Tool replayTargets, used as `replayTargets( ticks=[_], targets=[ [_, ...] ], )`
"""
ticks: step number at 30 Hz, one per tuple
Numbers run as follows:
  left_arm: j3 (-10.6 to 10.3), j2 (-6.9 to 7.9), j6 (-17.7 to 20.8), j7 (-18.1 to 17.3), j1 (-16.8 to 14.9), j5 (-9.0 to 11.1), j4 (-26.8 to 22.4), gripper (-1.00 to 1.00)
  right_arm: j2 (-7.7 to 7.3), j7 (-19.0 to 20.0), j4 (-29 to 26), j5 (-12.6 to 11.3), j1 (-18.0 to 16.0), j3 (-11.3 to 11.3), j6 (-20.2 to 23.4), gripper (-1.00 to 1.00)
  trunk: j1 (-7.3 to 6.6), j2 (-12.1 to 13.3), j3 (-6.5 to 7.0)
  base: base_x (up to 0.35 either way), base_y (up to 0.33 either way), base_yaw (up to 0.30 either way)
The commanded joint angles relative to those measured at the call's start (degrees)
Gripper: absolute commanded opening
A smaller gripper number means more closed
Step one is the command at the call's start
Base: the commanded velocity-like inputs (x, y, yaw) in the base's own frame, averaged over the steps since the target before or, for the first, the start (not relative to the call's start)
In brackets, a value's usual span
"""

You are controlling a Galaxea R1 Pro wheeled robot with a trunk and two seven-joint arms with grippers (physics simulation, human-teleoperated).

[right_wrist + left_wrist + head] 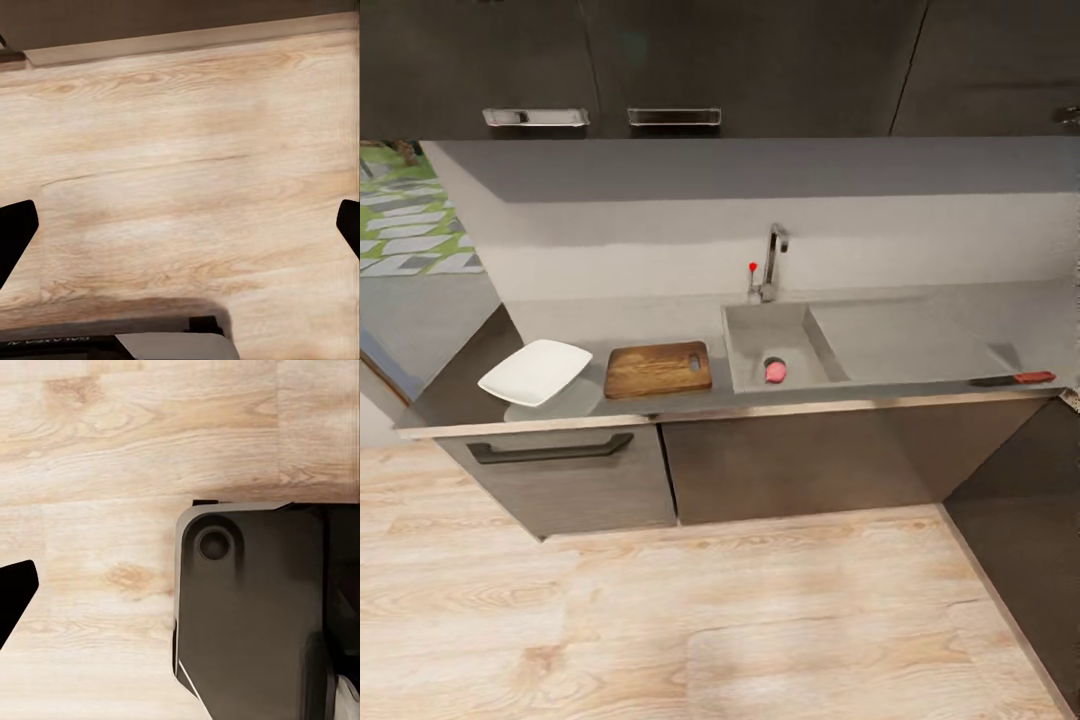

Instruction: In the kitchen, take the Vidalia onion out of the sink, dice it on the chopping board with the paring knife, put the diced onion into the bowl on the countertop, then place both the paring knife and the chopping board into the sink.

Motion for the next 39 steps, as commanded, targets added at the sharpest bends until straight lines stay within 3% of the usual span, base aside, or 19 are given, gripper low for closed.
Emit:
replayTargets(
  ticks=[1,20,39],
  targets=[
    [-0.40,0.09,-0.09,0.51,0.02,0.41,-0.07,1.00,0.02,-0.06,0.03,-0.16,-0.03,0.02,-0.19,1.00,0.03,-0.09,0.01,0.000,-0.309,0.000],
    [-0.40,0.09,-0.09,0.51,0.02,0.41,0.48,1.00,0.02,-0.06,0.12,-0.16,-0.03,0.10,-0.14,1.00,0.03,-0.09,1.76,0.007,-0.309,0.000],
    [-0.40,0.09,-0.09,0.51,0.02,0.41,0.48,1.00,0.05,-0.06,0.21,-0.16,-0.03,0.13,-0.12,1.00,0.03,-0.09,3.52,0.166,-0.289,0.000]
  ],
)
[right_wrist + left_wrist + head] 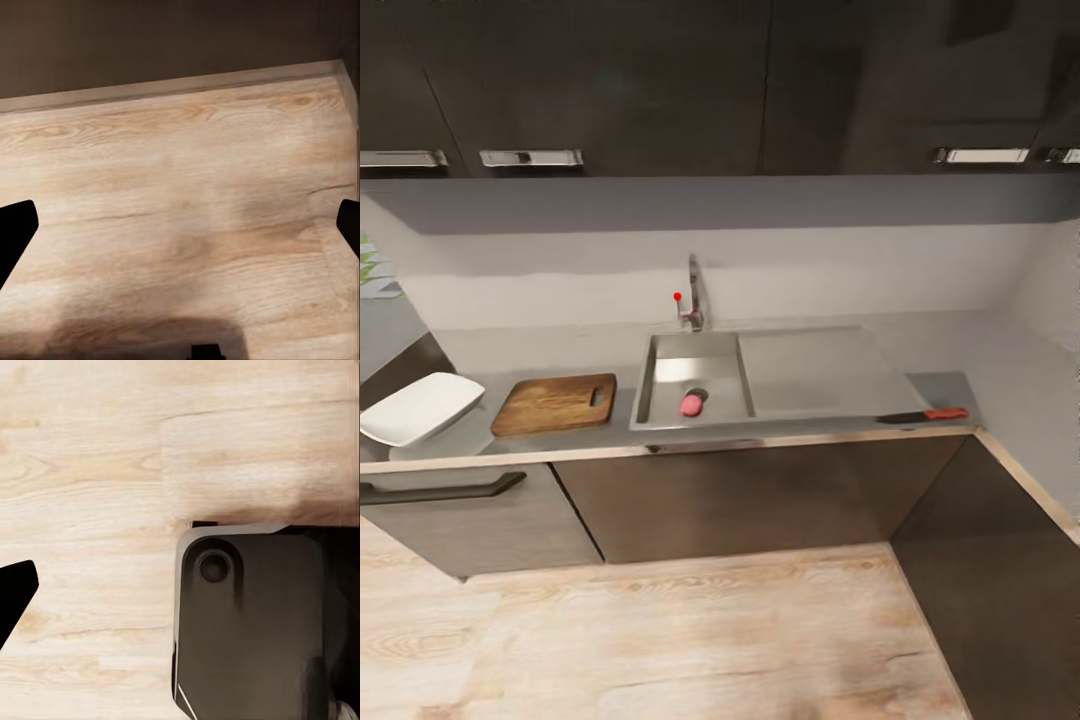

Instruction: In the kitchen, take the Vidalia onion out of the sink, dice it on the chopping board with the paring knife, put the diced onion into the bowl on the countertop, then place both the paring knife and the chopping board into the sink.

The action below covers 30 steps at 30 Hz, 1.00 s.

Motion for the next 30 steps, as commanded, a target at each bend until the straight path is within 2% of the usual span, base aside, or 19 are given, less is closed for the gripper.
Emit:
replayTargets(
  ticks=[1,12,30],
  targets=[
    [-0.42,0.09,-0.10,0.52,0.01,0.41,-0.09,1.00,0.04,-0.08,0.03,-0.16,-0.03,0.03,-0.17,1.00,0.05,-0.10,0.00,0.175,-0.288,0.000],
    [-0.42,0.09,-0.12,0.52,0.01,0.41,-0.09,1.00,-0.01,-0.08,0.03,-0.15,-0.03,0.06,-0.17,1.00,0.05,-0.10,1.02,0.139,-0.249,0.046],
    [-0.42,0.09,-0.10,0.52,0.01,0.41,0.00,1.00,-0.02,0.01,0.04,-0.09,-0.03,0.09,-0.17,1.00,0.05,-0.10,2.67,0.006,-0.011,0.102]
  ],
)
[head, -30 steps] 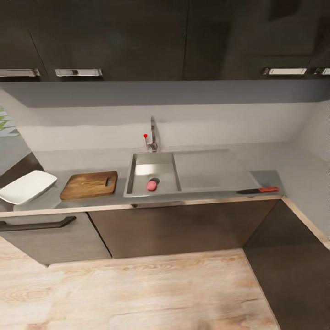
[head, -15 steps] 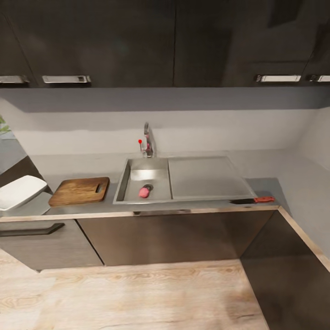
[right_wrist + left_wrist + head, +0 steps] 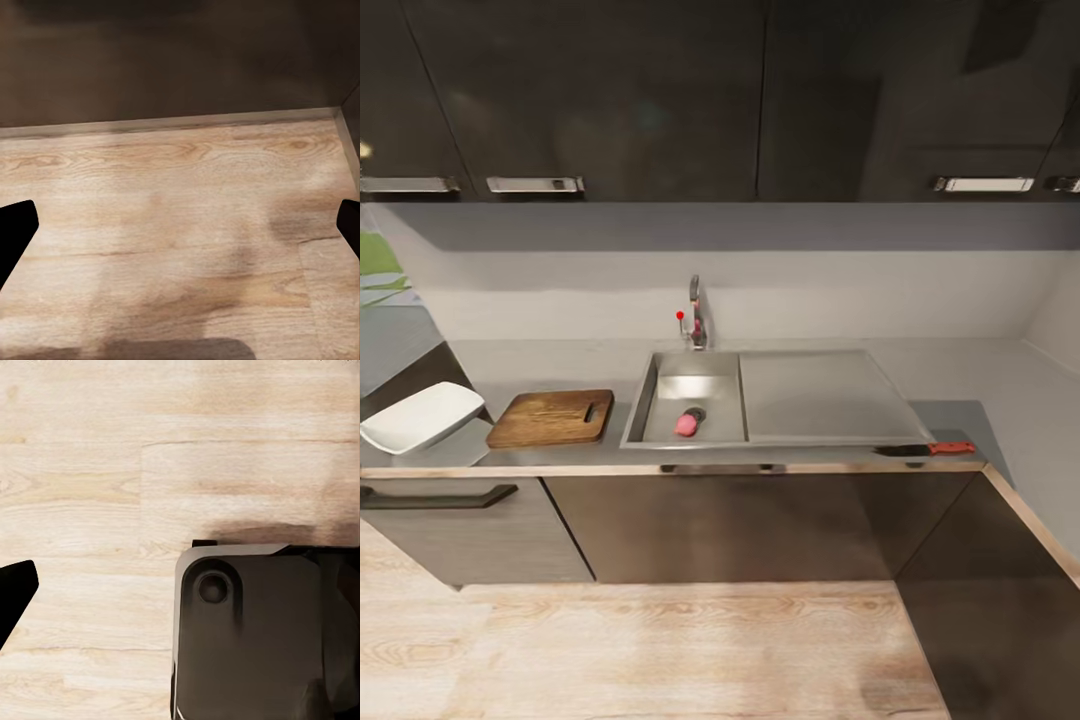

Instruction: In the kitchen, take the Vidalia onion out of the sink, dice it on the chopping board with the paring knife, put the diced onion into the bowl on the countertop, then place both the paring knife and the chopping board into the sink.

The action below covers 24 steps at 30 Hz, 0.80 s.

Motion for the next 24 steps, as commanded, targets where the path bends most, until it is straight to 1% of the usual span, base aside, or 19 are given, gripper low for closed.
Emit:
replayTargets(
  ticks=[1,12,24],
  targets=[
    [-0.45,0.10,-0.11,0.53,0.00,0.41,-0.06,1.00,0.01,-0.11,0.01,-0.17,-0.03,0.03,-0.17,1.00,0.04,-0.10,0.00,0.000,0.000,0.024],
    [-0.45,0.10,-0.13,0.50,0.00,0.41,-0.06,1.00,-0.07,0.06,0.00,-0.22,-0.03,0.03,-0.17,1.00,0.04,-0.10,1.01,0.044,-0.019,0.005],
    [-0.45,0.10,-0.11,0.52,0.00,0.41,-0.06,1.00,-0.01,0.07,0.00,-0.23,-0.03,0.02,-0.17,1.00,0.04,-0.10,2.12,0.008,-0.003,0.000]
  ],
)
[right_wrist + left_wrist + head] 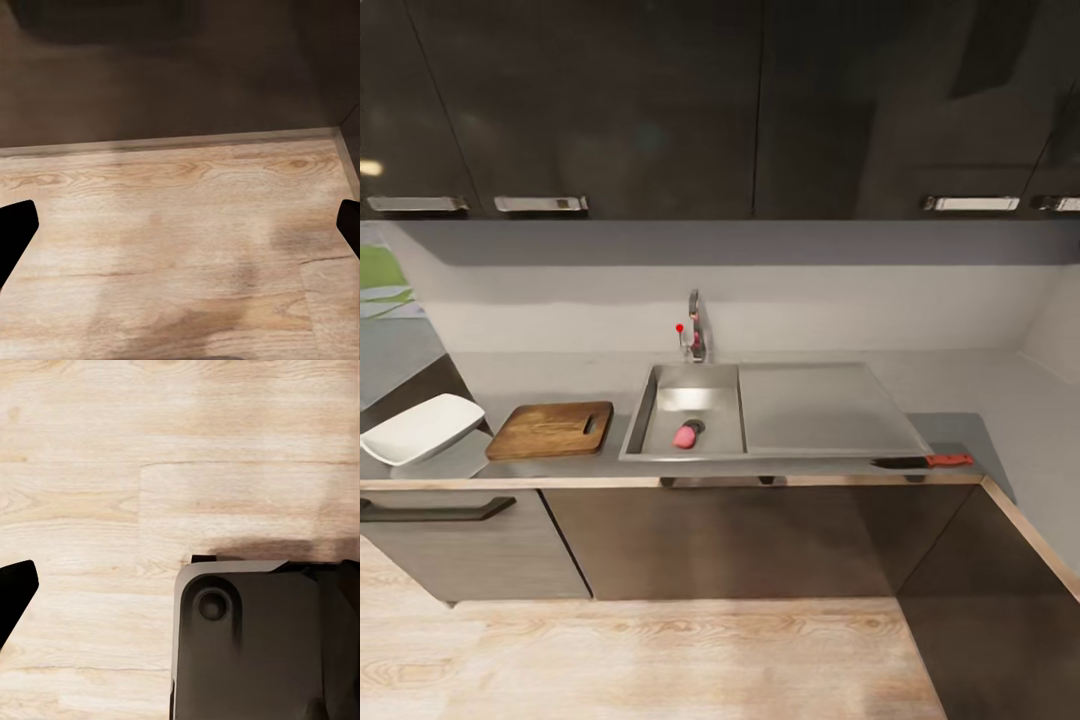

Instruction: In the kitchen, take the Vidalia onion out of the sink, dice it on the chopping board with the paring knife, put the diced onion into the bowl on the countertop, then place both the paring knife and the chopping board into the sink.

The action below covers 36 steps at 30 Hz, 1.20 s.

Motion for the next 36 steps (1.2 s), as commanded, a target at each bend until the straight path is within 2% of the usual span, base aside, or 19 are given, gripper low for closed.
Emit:
replayTargets(
  ticks=[1,36],
  targets=[
    [-0.44,0.10,-0.11,0.53,0.00,0.41,-0.06,1.00,0.02,-0.10,0.02,-0.16,-0.03,0.04,-0.17,1.00,0.04,-0.10,0.00,0.000,0.000,0.000],
    [-0.44,0.10,-0.15,0.47,0.00,0.41,0.54,1.00,0.04,-0.10,0.09,-0.16,-0.03,0.05,-0.17,1.00,0.04,-0.10,3.22,0.000,0.000,-0.002]
  ],
)
